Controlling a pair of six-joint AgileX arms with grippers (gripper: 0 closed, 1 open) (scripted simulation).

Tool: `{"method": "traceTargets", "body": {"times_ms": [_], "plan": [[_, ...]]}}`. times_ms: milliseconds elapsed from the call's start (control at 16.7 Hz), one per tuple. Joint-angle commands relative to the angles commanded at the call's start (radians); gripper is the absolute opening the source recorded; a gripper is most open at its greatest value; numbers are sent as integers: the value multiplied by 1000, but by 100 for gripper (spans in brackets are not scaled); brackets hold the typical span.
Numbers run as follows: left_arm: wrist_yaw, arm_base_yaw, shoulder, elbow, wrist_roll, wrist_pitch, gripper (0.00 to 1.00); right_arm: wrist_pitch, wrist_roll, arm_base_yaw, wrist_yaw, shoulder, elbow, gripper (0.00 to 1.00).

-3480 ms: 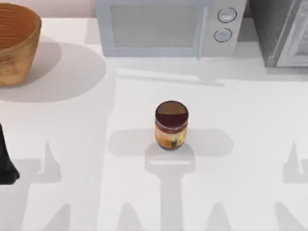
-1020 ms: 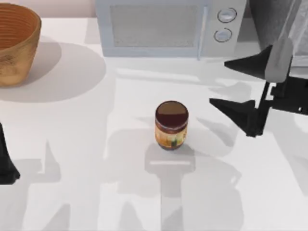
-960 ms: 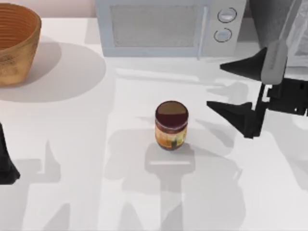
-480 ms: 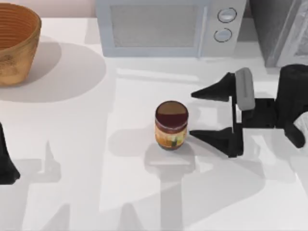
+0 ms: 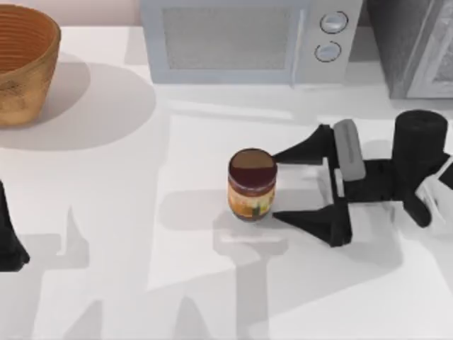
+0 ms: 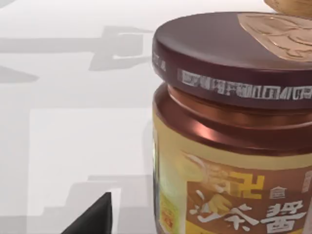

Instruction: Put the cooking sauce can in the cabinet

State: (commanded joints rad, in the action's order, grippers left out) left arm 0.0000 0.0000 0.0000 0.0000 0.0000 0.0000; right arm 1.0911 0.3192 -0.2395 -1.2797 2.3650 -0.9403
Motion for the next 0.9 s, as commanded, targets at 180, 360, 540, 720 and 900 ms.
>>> {"method": "traceTargets", "body": {"times_ms": [180,360,540,720,900], "plan": [[0,0,0,0,0,0,100,-2,-1,6,1,-2,3,100],[0,0,0,0,0,0,100,19,-25,-27,26,13,-18,100],[0,0,0,0,0,0,100,62,-80,-95,91,49,-62,100],[0,0,0,0,0,0,100,91,-116,-145,140,74,-91,100],[0,0,0,0,0,0,100,92,-117,-147,142,76,-93,100]]}}
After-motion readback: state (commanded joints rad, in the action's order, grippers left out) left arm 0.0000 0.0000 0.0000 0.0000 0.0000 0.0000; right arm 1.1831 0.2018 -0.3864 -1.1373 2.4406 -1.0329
